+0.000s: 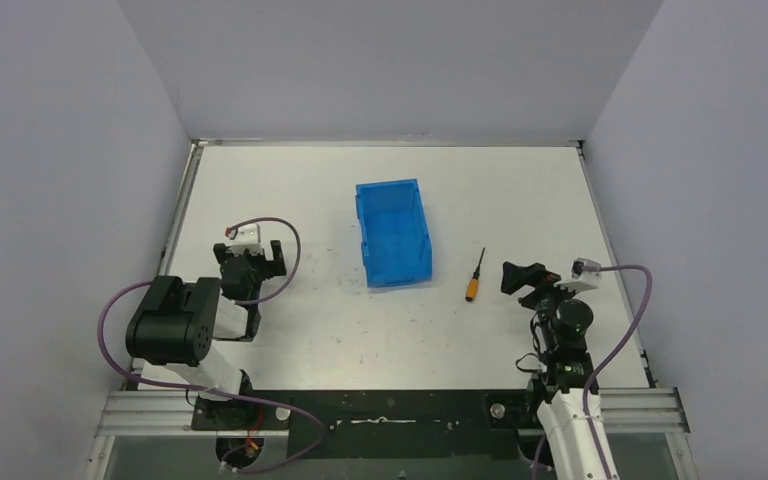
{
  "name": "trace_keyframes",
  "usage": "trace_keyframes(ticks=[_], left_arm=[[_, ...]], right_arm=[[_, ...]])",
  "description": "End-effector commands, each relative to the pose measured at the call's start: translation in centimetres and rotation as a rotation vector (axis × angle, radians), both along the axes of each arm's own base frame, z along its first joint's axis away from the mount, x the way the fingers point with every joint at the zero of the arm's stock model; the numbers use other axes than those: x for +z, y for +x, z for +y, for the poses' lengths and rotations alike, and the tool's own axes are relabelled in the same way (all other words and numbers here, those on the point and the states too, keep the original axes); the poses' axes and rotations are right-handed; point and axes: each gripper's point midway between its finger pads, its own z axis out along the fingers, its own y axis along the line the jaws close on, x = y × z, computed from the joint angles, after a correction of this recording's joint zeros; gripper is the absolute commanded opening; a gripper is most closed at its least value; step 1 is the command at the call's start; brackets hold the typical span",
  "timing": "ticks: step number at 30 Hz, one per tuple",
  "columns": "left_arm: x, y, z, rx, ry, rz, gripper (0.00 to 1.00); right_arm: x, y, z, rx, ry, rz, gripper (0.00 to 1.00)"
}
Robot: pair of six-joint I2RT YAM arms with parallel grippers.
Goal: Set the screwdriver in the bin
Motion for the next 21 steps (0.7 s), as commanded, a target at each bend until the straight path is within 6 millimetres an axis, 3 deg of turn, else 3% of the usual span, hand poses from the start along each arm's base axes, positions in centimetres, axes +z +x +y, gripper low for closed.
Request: trace_keyframes(ticks=[1,3,7,10,15,21], left_arm=[[2.3,1.3,-0.1,-0.008,-0.002,-0.085,0.97],[2.3,1.3,-0.1,-0.009,-0.001,-0.085,0.97],[2.3,1.3,-0.1,-0.009,-0.002,-0.085,0.97],[2.3,1.3,-0.1,-0.009,-0.002,-0.084,0.97],[2.3,1.3,-0.1,-0.009,-0.002,-0.084,0.97],[2.4,1.3,-0.1,-0.009,-0.001,-0.086,0.97]], right_arm=[[3.8,0.5,1.0,0.063,-0.006,0.003,0.95],[4.5,1.0,1.3,0.087,-0.013,0.054,0.9],[3.3,1.9,0.6,0.069,-0.037,0.32,0.81],[2.0,3.1,1.4,0.133,-0.058,0.493,0.8],[-2.9,3.3,1.7,0.074,-0.236,0.807,0.8],[-6.6,5.0,5.0,0.126,-0.269,0.909,0.78]])
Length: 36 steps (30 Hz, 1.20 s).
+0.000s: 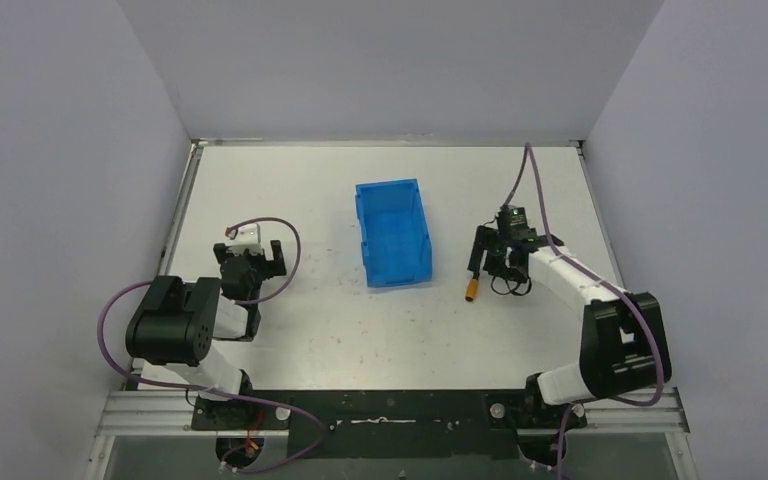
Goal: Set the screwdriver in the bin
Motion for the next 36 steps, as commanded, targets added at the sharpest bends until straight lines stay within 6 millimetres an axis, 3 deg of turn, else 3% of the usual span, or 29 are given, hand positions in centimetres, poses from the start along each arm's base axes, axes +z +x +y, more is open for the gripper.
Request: trace_keyframes(ticks=[1,4,5,8,12,13,17,22,25,27,29,32,36], left_arm=[[2.3,1.3,0.0,-0.006,-0.002,-0.084,0.97],[2.3,1.3,0.0,-0.006,-0.002,-0.084,0.97],[2.3,1.3,-0.1,-0.007,-0.002,-0.085,0.97],[2.3,1.3,-0.1,-0.006,-0.002,-0.084,0.97],[2.3,1.3,-0.1,-0.007,-0.003,-0.084,0.97],[2.3,1.3,0.0,-0.006,-0.002,-0.084,0.97],[2.3,1.3,-0.1,-0.006,-0.002,-0.085,0.97],[2.3,1.3,0.0,-0.006,-0.002,-0.085,0.97],[2.3,1.3,0.0,-0.007,-0.002,-0.085,0.97],[2.3,1.3,0.0,-0.006,-0.002,-0.085,0.97],[2.3,1.3,-0.1,-0.007,-0.002,-0.083,0.97],[2.3,1.3,-0.1,-0.007,-0.002,-0.084,0.97],[2.3,1.3,0.0,-0.007,-0.002,-0.085,0.97]], right_arm=[[-1.3,0.9,0.6,-0.016,-0.092,0.057,0.77],[-3.5,0.9,1.5,0.01,-0.13,0.115,0.7],[-4.1,0.8,1.8,0.02,-0.13,0.135,0.63],[-5.6,0.3,2.6,0.048,-0.13,0.183,0.3],[-4.4,0.7,2.6,0.041,-0.137,0.143,0.0],[-3.5,1.2,2.5,0.037,-0.143,0.12,0.0],[3.2,4.0,1.8,0.025,-0.194,-0.025,0.0],[15.1,7.9,3.3,0.065,-0.161,-0.298,0.0],[21.5,9.0,6.6,0.142,-0.119,-0.466,0.0],[24.8,8.9,9.8,0.218,-0.085,-0.572,0.0],[26.7,8.5,13.4,0.292,-0.044,-0.654,0.0],[25.9,8.3,17.4,0.376,-0.025,-0.675,0.0],[20.0,8.6,21.4,0.468,-0.019,-0.544,0.0]])
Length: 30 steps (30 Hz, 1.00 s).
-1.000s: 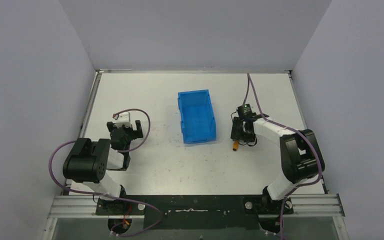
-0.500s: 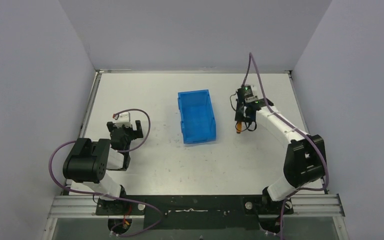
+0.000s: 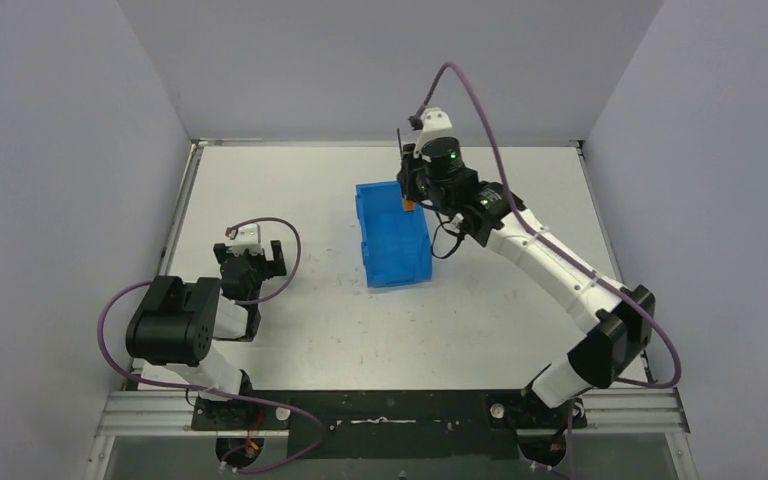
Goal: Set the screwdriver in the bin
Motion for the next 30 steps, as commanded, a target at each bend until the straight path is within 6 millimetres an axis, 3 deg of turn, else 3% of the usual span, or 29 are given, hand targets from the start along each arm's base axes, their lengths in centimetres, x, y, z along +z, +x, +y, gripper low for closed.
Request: trace_keyframes(ticks=[1,6,14,17,19,22,27,30], left_arm=[[2.3,1.3,0.0,-0.006,-0.003,-0.084,0.97],[2.3,1.3,-0.1,-0.006,-0.004,-0.085,0.97],[2.3,1.3,0.0,-0.006,-0.003,-0.084,0.97],[2.3,1.3,-0.1,-0.006,-0.004,-0.085,0.97],[2.3,1.3,0.0,-0.006,-0.003,-0.085,0.97],[2.3,1.3,-0.1,-0.006,-0.004,-0.085,0.97],[2.3,1.3,-0.1,-0.006,-0.004,-0.085,0.97],[2.3,1.3,-0.1,-0.006,-0.004,-0.085,0.97]], right_arm=[[-8.0,1.7,3.7,0.071,-0.095,0.14,0.0],[-16.4,1.7,4.9,0.078,-0.189,0.341,0.0],[-23.4,1.8,4.6,0.033,-0.268,0.449,0.0],[-24.8,1.6,4.8,0.032,-0.276,0.482,0.23],[-24.6,1.8,4.8,0.021,-0.27,0.483,0.39],[-22.4,2.2,4.7,0.002,-0.246,0.442,0.5],[-15.4,2.8,4.5,-0.01,-0.172,0.315,0.53],[-11.2,2.4,4.1,0.006,-0.125,0.242,0.59]])
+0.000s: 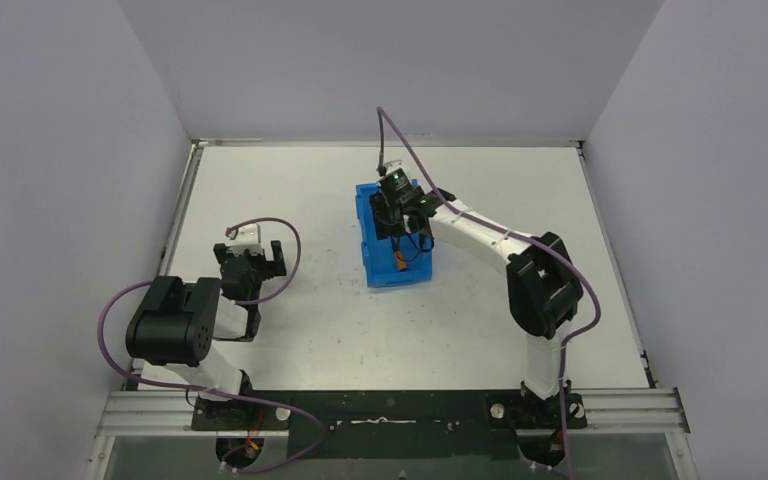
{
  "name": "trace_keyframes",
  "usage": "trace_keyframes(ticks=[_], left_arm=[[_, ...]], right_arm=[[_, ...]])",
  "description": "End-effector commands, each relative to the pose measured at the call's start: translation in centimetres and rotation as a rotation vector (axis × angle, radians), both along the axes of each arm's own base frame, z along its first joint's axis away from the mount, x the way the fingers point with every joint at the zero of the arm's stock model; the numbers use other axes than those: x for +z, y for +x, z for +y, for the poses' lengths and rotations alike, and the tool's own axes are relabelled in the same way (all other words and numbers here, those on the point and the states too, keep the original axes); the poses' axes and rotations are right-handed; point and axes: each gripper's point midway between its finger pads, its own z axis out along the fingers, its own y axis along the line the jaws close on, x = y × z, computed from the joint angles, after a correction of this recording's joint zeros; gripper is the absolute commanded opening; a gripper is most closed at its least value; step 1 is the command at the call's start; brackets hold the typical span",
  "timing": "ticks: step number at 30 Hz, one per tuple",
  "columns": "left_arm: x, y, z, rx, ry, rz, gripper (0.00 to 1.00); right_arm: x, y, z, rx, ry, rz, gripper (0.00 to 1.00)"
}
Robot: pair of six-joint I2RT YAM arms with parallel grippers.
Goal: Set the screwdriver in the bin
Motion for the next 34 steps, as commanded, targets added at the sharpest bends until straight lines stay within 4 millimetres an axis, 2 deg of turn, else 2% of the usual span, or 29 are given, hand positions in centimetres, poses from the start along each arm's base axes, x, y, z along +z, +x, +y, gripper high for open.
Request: trace_keyframes(ticks=[1,4,5,6,9,13,15,18,23,26,34], left_arm=[[2.3,1.3,0.0,-0.006,-0.004,-0.085,0.97],[2.2,1.3,0.0,-0.006,-0.003,-0.083,0.97],[2.3,1.3,-0.1,-0.006,-0.004,-0.085,0.97],[2.3,1.3,0.0,-0.006,-0.004,-0.084,0.97],[2.3,1.3,-0.1,-0.007,-0.005,-0.083,0.97],[2.3,1.3,0.0,-0.005,-0.004,-0.083,0.97],[2.2,1.3,-0.1,-0.006,-0.004,-0.082,0.97],[2.3,1.3,0.0,-0.005,-0.004,-0.084,0.97],[2.3,1.3,0.0,-0.005,-0.003,-0.084,0.97],[2.3,1.3,0.0,-0.006,-0.003,-0.084,0.97],[2.3,1.3,-0.1,-0.006,-0.004,-0.083,0.97]], right_arm=[[12.9,1.0,-0.1,-0.02,0.16,-0.252,0.64],[16.1,0.6,-2.7,-0.061,0.185,-0.332,0.93],[16.1,0.4,-4.2,-0.079,0.181,-0.35,1.0],[17.3,0.4,-5.2,-0.093,0.2,-0.393,1.0],[15.9,0.0,-11.1,-0.21,0.2,-0.462,1.0],[12.8,-1.4,-19.8,-0.422,0.149,-0.57,1.0],[12.0,-2.5,-23.4,-0.527,0.147,-0.637,1.0],[8.8,-4.6,-27.6,-0.675,0.147,-0.674,1.0],[4.0,-7.6,-30.4,-0.719,0.11,-0.704,1.0],[4.0,-8.0,-30.7,-0.719,0.111,-0.725,1.0],[4.2,-7.7,-30.0,-0.675,0.13,-0.731,1.0]])
